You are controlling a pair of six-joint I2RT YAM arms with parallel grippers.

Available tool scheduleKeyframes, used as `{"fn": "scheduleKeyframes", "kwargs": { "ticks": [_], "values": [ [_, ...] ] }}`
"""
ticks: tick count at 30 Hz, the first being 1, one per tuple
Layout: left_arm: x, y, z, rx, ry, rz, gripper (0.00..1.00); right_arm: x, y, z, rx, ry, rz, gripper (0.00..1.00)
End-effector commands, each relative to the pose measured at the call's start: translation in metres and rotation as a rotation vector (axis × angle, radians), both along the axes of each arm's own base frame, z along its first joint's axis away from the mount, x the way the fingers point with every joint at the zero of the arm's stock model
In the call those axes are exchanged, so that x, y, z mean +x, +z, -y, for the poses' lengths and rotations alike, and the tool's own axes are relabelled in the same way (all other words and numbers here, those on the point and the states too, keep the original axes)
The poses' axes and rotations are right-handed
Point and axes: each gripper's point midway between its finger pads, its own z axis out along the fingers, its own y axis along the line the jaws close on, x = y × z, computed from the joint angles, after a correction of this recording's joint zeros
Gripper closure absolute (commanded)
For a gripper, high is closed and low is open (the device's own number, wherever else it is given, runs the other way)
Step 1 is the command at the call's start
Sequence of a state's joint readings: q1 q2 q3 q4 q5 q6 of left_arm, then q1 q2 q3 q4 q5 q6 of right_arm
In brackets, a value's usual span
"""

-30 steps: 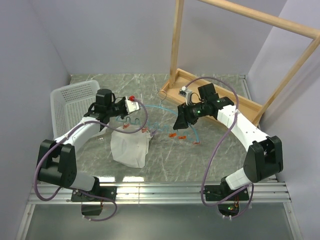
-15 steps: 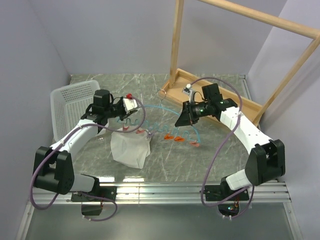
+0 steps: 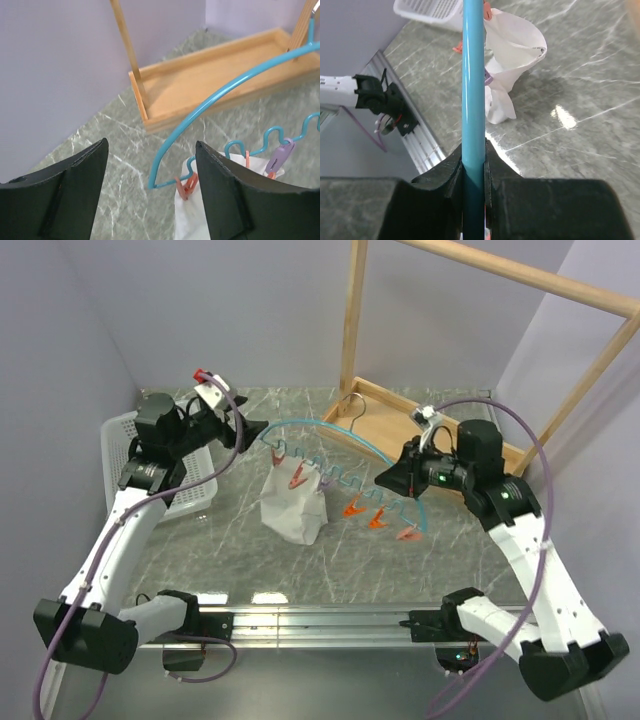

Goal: Clip the underwear to the hanger

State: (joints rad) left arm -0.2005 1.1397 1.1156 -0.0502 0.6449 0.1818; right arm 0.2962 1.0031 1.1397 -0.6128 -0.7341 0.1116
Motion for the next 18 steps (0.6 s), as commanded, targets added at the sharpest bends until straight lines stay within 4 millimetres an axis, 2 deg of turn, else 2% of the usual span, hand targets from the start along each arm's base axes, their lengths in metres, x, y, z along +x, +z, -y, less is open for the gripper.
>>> {"fn": "scheduleKeyframes", "kwargs": {
  "ticks": [1, 5, 10, 16, 18],
  "values": [
    [-0.008, 0.034, -0.004, -0.111, 0.051, -0.036, 0.24, -0.003, 0.034, 0.013, 0.025, -0.090, 0.136, 1.00],
    [-0.016, 0.041, -0.009, -0.117, 0.074, -0.021, 0.24, -0.014, 0.051, 0.029, 0.021, -0.176, 0.200, 1.00],
    [-0.021, 0.039, -0.014, -0.115, 0.097, -0.016, 0.24, -0.028, 0.072, 0.057, 0.012, -0.323, 0.271, 1.00],
    [-0.024, 0.041, -0.015, -0.134, 0.106, -0.020, 0.24, -0.033, 0.113, 0.092, 0.033, -0.538, 0.359, 1.00],
    [-0.023, 0.040, -0.015, -0.133, 0.111, -0.024, 0.25, -0.027, 0.120, 0.106, 0.020, -0.625, 0.373, 1.00]
  ]
}}
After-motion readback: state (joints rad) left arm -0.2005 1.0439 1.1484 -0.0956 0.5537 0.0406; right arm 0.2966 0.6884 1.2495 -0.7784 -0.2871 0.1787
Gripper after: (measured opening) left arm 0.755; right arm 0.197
